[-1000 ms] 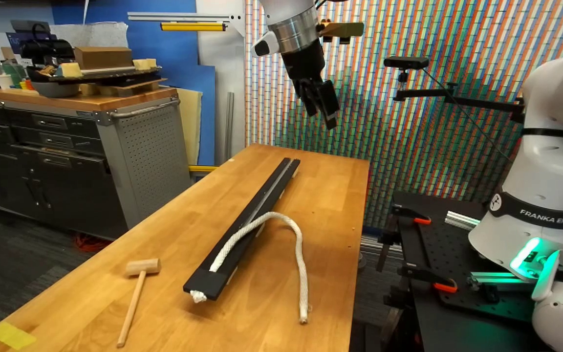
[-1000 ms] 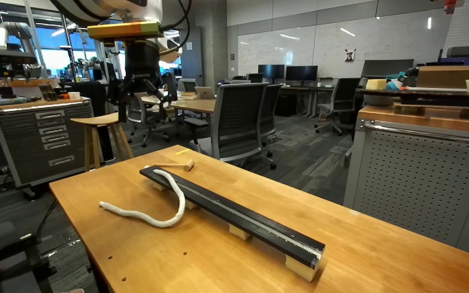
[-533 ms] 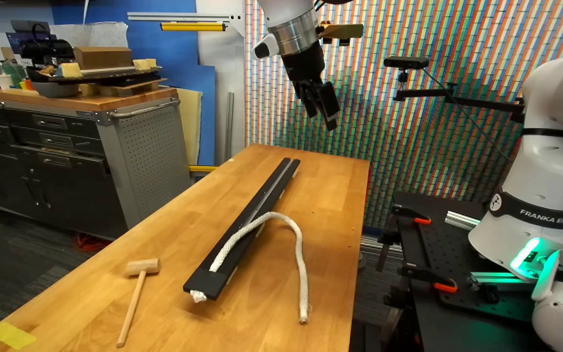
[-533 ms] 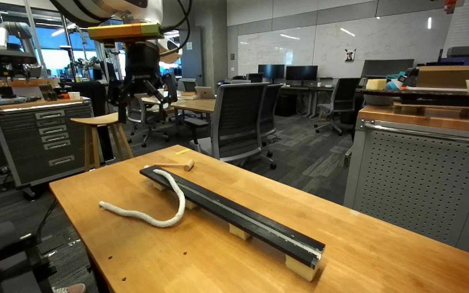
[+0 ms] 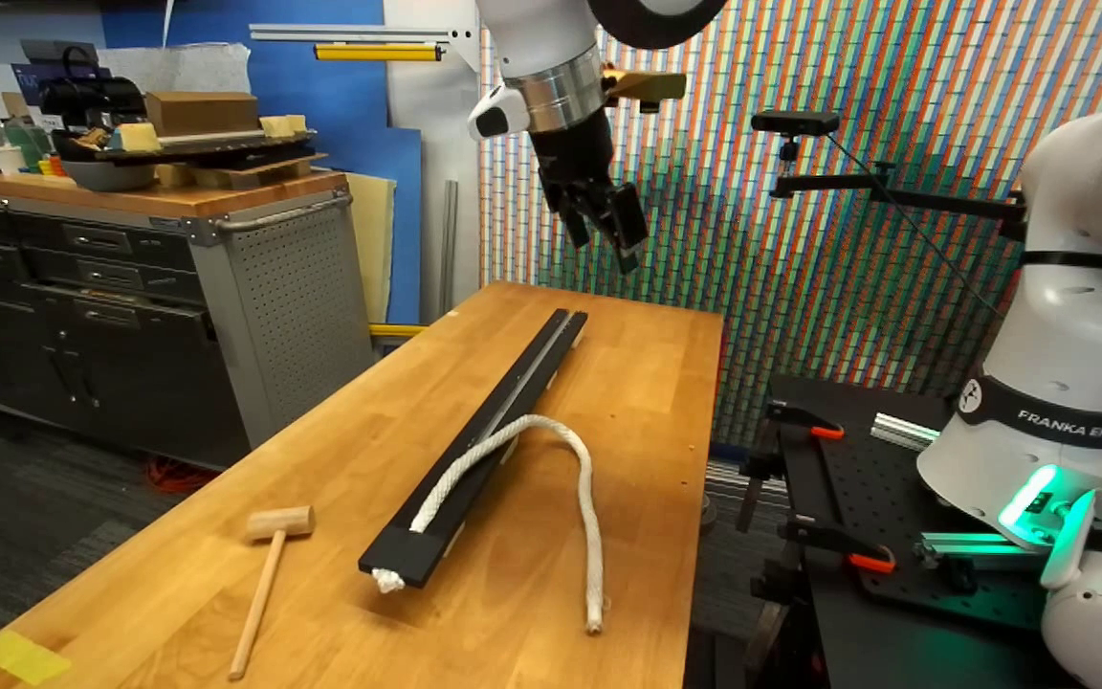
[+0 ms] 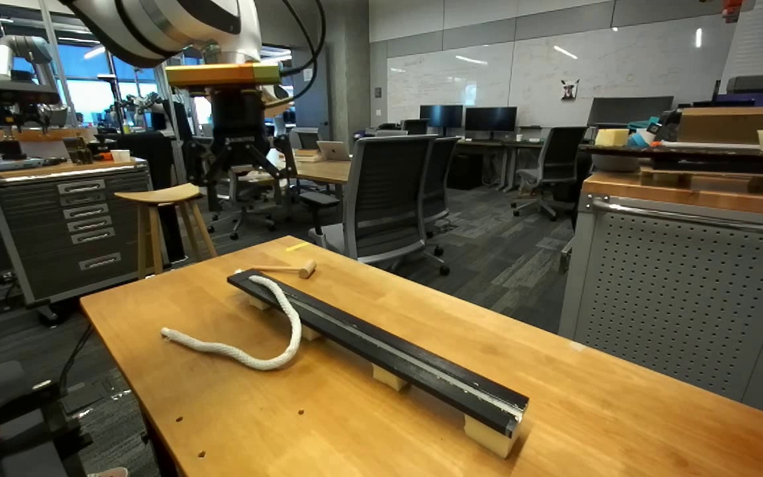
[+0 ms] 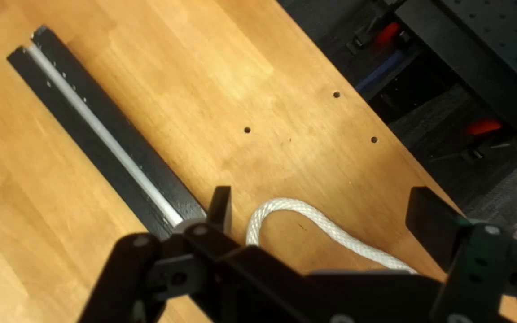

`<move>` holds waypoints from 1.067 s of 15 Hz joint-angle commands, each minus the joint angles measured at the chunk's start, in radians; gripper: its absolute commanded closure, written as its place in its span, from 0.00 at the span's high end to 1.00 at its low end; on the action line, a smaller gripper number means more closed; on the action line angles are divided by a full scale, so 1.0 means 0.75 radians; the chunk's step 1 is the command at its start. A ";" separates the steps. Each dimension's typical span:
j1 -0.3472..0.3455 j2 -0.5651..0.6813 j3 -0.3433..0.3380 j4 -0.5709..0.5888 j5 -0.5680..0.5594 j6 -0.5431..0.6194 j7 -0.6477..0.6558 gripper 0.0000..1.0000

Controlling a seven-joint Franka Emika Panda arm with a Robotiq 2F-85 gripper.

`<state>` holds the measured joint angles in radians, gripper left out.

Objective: Stretch out the white rope and fit it in the middle space

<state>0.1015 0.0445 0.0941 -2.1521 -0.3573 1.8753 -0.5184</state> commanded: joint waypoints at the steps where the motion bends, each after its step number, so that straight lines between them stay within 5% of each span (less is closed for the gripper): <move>1: 0.050 0.146 0.063 0.088 -0.074 0.110 -0.084 1.00; 9: 0.157 0.335 0.228 0.061 -0.055 0.459 -0.268 1.00; 16: 0.162 0.427 0.287 -0.030 -0.066 0.654 -0.615 1.00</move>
<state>0.2370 0.3520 0.2958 -2.1436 -0.3928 2.3028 -0.8557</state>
